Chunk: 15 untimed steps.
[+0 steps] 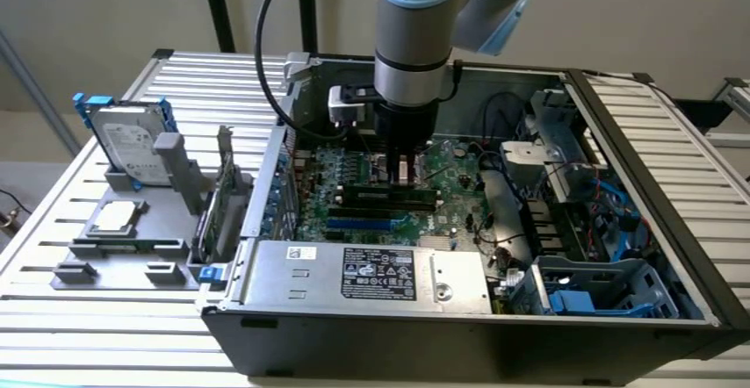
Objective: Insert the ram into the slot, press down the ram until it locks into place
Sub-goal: 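Insert the ram into the slot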
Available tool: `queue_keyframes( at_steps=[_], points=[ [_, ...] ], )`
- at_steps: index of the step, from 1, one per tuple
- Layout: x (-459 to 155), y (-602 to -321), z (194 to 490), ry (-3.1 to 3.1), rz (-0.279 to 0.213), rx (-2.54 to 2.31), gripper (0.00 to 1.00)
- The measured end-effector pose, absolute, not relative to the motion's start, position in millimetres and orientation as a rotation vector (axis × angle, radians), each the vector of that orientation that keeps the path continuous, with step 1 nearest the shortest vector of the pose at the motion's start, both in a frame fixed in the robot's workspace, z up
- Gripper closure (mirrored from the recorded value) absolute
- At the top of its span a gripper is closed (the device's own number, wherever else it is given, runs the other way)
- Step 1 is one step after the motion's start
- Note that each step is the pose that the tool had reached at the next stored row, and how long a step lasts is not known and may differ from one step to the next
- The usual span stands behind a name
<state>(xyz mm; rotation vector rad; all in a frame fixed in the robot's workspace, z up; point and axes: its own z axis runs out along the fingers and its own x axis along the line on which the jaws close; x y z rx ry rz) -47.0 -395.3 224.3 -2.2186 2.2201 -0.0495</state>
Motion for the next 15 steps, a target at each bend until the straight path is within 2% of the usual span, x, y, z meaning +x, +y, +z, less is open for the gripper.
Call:
queue_keyframes(
  at_steps=[10,12,13,15],
  points=[
    [-47,-395,222,2.222,-0.05,-2.217,0.86],
    [-47,-395,222,2.222,-0.05,-2.217,0.85],
    [-47,-395,224,2.222,-0.05,-2.216,0.78],
    [-47,-395,233,2.222,-0.05,-2.216,0.78]
  ],
)
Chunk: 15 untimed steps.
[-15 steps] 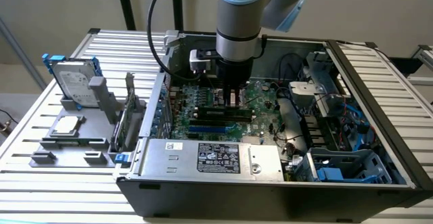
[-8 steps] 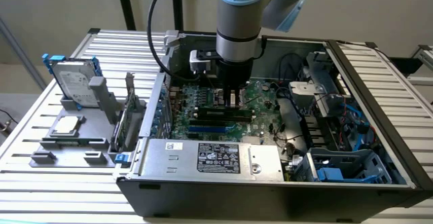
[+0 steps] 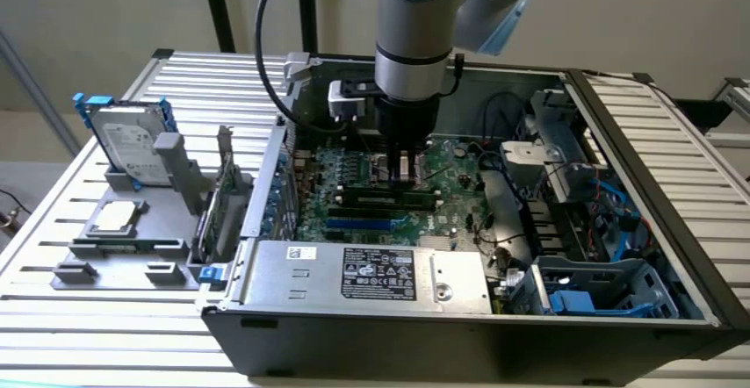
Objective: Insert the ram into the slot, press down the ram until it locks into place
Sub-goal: 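Insert the ram into the slot, then press down the ram until it locks into place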
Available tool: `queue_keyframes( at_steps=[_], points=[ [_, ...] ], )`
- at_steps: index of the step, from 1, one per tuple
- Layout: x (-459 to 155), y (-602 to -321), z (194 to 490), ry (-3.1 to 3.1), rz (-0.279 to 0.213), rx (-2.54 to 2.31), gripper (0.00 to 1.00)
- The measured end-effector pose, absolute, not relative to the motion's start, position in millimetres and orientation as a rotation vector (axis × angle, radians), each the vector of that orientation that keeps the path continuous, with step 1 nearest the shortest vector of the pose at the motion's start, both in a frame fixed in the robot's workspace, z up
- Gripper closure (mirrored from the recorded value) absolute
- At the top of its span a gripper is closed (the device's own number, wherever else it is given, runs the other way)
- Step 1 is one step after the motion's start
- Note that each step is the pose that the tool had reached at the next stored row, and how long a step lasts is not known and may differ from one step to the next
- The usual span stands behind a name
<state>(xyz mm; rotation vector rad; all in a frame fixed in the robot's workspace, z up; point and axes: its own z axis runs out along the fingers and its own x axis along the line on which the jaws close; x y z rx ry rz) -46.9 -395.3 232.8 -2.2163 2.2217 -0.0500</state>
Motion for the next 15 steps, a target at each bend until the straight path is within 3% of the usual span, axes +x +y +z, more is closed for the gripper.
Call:
queue_keyframes(
  at_steps=[5,8,15],
  points=[
    [-47,-395,247,2.222,-0.05,-2.217,0.78],
    [-47,-395,247,2.223,-0.047,-2.218,0.9],
    [-48,-395,247,2.223,-0.048,-2.218,0.9]
  ],
)
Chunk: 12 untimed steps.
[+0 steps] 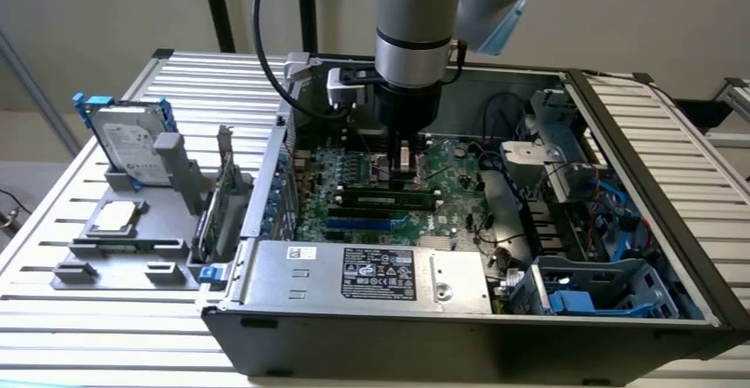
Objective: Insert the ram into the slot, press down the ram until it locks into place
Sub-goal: 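Press down the ram until it locks into place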
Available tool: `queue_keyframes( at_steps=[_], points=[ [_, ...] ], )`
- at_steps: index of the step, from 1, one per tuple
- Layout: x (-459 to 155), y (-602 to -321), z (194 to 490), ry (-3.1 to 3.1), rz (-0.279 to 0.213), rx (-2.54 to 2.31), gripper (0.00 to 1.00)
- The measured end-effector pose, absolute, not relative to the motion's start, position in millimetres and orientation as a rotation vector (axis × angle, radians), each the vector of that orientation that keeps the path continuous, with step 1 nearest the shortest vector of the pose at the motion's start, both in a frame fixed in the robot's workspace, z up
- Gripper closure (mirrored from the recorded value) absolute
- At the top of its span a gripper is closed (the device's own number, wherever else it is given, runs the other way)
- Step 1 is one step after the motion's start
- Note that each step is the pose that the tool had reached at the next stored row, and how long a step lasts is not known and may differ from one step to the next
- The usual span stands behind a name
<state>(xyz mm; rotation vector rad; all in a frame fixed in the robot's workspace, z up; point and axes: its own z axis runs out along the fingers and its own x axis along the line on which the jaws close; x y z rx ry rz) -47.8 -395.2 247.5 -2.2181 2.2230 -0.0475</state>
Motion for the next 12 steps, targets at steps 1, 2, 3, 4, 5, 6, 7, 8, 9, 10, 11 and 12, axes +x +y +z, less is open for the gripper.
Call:
queue_keyframes(
  at_steps=[1,2,3,4,5,6,7,8,9,10,11,12],
  points=[
    [-47.8,-395.2,247.5,2.223,-0.048,-2.218,0.9],
    [-47.8,-395.2,247.5,2.223,-0.048,-2.218,0.9],
    [-47.8,-395.2,247.5,2.223,-0.048,-2.218,0.9],
    [-47.8,-395.2,247.5,2.223,-0.048,-2.218,0.9],
    [-47.8,-395.2,247.5,2.223,-0.048,-2.218,0.9],
    [-47.8,-395.2,247.5,2.223,-0.048,-2.218,0.9],
    [-47.8,-395.2,247.5,2.223,-0.048,-2.218,0.9],
    [-47.8,-395.2,247.4,2.223,-0.048,-2.218,0.9],
    [-47.8,-395.1,246.7,2.223,-0.048,-2.218,0.9],
    [-47.9,-395.0,246.0,2.223,-0.048,-2.218,0.9],
    [-48.3,-394.7,245.2,2.223,-0.048,-2.218,0.9],
    [-48.7,-394.3,244.0,2.223,-0.048,-2.218,0.9]
  ],
)
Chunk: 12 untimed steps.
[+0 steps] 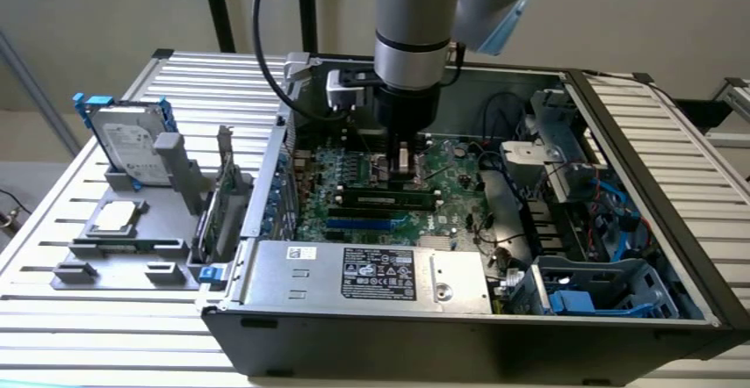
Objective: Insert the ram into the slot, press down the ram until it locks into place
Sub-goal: 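Press down the ram until it locks into place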
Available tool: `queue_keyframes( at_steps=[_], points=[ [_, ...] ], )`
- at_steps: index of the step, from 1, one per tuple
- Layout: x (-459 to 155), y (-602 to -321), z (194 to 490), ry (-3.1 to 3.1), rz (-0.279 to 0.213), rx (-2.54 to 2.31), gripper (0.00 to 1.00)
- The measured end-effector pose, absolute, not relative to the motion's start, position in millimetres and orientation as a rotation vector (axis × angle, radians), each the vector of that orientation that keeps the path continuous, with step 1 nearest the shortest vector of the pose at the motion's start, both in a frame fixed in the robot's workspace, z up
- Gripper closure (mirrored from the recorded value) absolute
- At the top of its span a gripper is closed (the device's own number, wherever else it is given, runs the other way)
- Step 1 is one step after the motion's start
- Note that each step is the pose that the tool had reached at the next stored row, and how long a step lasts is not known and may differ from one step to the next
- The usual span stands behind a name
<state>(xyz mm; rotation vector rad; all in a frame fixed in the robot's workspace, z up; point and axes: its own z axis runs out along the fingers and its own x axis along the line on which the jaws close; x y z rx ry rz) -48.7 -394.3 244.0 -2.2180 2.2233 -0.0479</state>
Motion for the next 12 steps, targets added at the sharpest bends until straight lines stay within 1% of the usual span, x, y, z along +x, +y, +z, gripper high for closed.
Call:
queue_keyframes(
  at_steps=[12],
  points=[
    [-50,-391,229,2.23,-0.063,-2.225,0.9]
  ],
)
